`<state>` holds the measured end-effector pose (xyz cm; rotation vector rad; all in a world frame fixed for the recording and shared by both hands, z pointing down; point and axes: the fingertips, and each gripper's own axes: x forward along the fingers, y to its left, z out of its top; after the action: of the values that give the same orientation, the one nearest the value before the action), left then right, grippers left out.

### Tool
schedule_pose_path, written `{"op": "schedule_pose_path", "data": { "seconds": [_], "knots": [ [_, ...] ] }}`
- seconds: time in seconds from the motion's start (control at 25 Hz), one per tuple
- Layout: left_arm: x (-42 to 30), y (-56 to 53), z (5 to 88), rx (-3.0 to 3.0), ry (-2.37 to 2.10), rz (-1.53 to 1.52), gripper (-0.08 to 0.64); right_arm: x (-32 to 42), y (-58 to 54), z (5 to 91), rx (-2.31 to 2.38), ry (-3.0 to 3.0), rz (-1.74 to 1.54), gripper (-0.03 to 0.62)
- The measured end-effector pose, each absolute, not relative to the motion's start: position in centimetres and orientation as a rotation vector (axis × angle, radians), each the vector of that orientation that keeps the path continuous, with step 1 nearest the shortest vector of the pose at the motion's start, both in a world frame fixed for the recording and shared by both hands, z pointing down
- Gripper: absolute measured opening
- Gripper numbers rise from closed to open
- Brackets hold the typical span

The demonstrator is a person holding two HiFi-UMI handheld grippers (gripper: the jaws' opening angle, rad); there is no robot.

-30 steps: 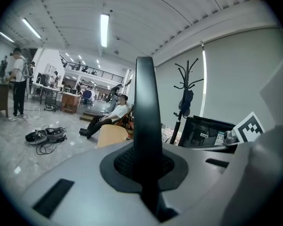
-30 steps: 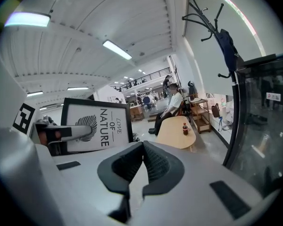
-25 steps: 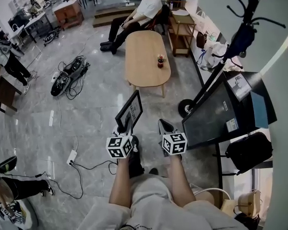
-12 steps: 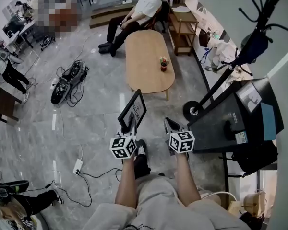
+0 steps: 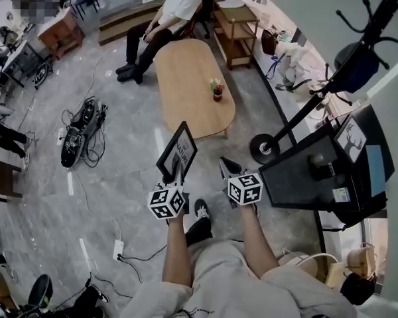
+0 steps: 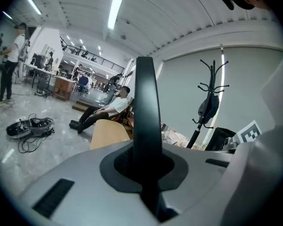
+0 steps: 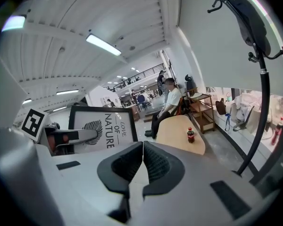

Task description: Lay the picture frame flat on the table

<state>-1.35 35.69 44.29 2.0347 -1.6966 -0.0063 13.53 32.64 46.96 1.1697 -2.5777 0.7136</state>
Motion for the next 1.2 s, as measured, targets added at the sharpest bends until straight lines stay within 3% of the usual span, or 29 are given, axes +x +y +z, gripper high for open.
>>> {"op": "schedule_pose_path", "data": {
  "seconds": [0.48,1.2],
  "knots": [
    [-9.1,24.9,45.8,2.039,-1.617,-0.021,0.026,6.5,22.6,48.5,1.249,-2.519,0.754,0.034],
    [-12.5,13.0,45.2,2.048,-1.635,-0.068,0.026,3.3,9.4,47.0,1.248,-2.562,0.685,0.034]
  ]
}}
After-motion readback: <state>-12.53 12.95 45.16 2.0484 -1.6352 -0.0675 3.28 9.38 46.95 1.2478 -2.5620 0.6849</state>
